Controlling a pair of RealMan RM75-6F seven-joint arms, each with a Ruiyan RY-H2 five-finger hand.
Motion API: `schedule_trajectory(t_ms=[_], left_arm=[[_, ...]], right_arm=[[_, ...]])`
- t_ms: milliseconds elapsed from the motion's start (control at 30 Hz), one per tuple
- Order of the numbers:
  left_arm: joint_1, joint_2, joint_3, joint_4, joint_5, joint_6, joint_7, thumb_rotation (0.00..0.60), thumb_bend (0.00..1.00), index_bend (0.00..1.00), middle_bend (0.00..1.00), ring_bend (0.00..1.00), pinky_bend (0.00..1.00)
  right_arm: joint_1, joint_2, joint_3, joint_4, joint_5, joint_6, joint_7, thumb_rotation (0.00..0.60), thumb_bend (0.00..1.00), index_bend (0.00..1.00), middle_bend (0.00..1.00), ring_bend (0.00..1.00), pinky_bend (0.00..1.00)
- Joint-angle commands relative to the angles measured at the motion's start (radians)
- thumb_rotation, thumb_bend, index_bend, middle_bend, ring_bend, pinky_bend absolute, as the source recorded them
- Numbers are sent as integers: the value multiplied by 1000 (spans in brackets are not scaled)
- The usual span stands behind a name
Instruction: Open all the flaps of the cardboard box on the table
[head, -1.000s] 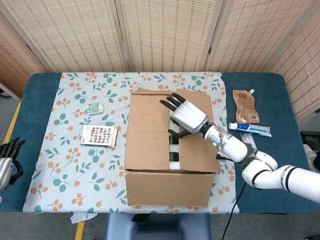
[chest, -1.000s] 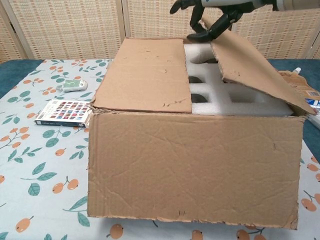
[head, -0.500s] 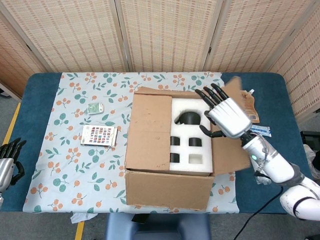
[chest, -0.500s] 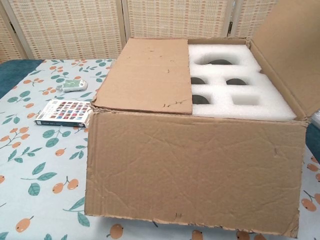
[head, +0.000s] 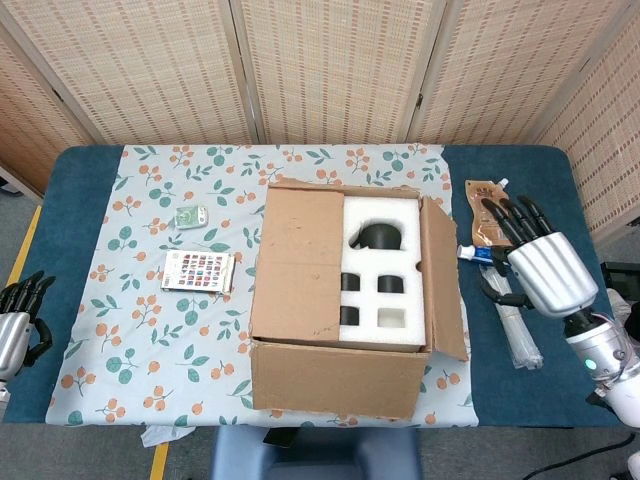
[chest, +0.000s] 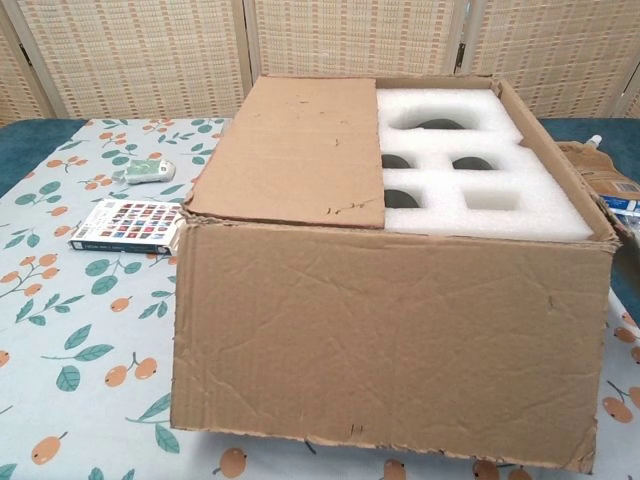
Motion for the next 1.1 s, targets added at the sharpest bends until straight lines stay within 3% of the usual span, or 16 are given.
schedule_trajectory(t_ms=[33, 167, 300, 433, 567, 633, 800, 900, 967, 1000, 1033, 1100], left_arm=[[-32, 24, -10, -7, 81, 33, -36, 600, 912, 174, 51, 3, 0], [-98, 81, -14, -61, 174, 18, -34, 600, 862, 292, 52, 6, 0], [-174, 122, -24, -125, 229, -39, -4, 600, 848, 309, 54, 4, 0], [-253, 150, -23, -179, 267, -124, -17, 600, 853, 302, 54, 0, 0], [-342, 173, -22, -218, 291, -229, -76, 600, 833, 230, 26, 0, 0], [-377, 176, -25, -229, 287, -273, -81, 600, 752, 200, 8, 0, 0], [-460, 169, -35, -273, 263, -376, -111, 600, 432, 108, 0, 0, 0], [-501, 148, -48, -276, 262, -397, -136, 600, 380, 61, 0, 0, 0], [-526, 136, -57, -272, 262, -407, -138, 600, 393, 93, 0, 0, 0], [-540, 122, -66, -265, 256, -408, -136, 600, 458, 137, 0, 0, 0], [-550, 112, -73, -261, 249, -411, -136, 600, 535, 183, 0, 0, 0], [-578, 91, -90, -244, 232, -424, -144, 600, 804, 284, 0, 0, 0]], right_arm=[[-66, -81, -16, 103, 12, 44, 32, 269, 479, 552, 0, 1, 0], [-135, -223, 9, 248, 29, 174, -27, 285, 478, 537, 0, 0, 0], [-201, -346, 21, 372, 24, 280, 27, 289, 479, 537, 0, 0, 0], [-240, -381, 19, 419, 30, 300, 101, 291, 479, 523, 0, 0, 0], [-271, -374, 31, 421, 56, 299, 129, 292, 479, 405, 0, 0, 0], [-278, -371, 37, 423, 61, 298, 148, 298, 479, 373, 0, 0, 0], [-285, -359, 52, 433, 70, 273, 192, 319, 477, 288, 0, 0, 0], [-288, -349, 63, 430, 83, 250, 232, 322, 478, 282, 0, 0, 0], [-290, -344, 68, 430, 88, 238, 251, 321, 478, 282, 0, 0, 0], [-290, -341, 71, 433, 89, 232, 258, 321, 478, 282, 0, 0, 0], [-290, -340, 73, 435, 90, 227, 261, 322, 478, 282, 0, 0, 0], [-289, -339, 79, 436, 95, 215, 272, 321, 478, 282, 0, 0, 0]])
